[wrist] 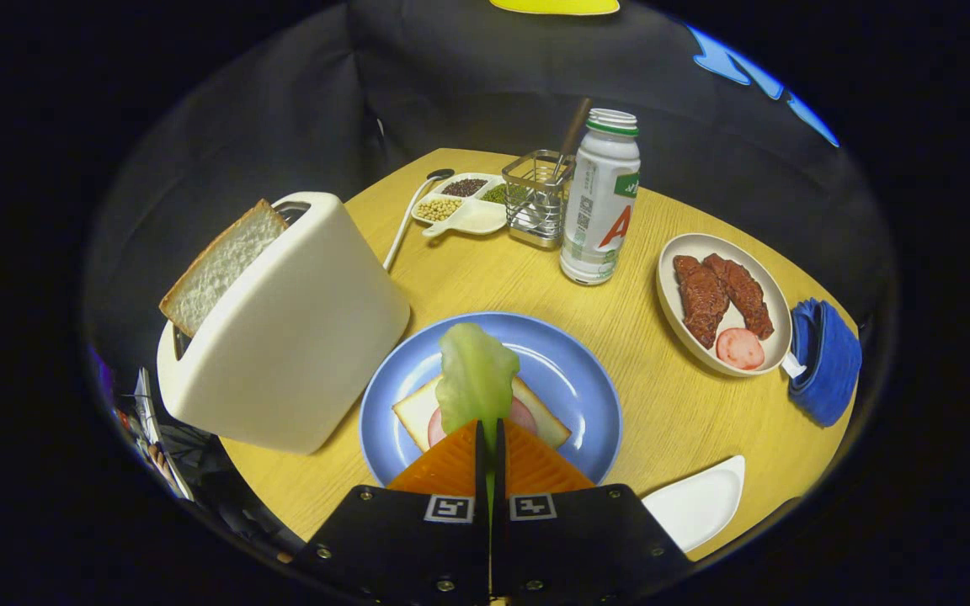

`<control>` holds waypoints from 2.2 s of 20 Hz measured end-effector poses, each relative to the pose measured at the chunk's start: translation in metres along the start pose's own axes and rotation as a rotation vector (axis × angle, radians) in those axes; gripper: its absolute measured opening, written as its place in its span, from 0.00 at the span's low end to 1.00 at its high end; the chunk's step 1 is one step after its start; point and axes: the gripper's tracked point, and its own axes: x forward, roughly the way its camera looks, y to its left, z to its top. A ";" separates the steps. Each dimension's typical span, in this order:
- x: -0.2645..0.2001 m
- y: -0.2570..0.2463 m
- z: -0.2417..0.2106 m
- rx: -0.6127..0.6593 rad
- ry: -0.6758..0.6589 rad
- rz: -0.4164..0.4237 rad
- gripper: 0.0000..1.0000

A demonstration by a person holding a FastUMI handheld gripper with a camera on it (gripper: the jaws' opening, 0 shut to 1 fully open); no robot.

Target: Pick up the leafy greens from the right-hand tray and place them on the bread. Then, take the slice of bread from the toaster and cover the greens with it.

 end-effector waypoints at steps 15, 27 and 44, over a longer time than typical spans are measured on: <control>-0.011 0.002 0.008 -0.068 -0.076 -0.068 0.42; -0.070 0.064 0.013 -0.027 -0.568 -0.132 0.42; -0.087 0.184 0.028 -0.103 -0.757 -0.076 0.42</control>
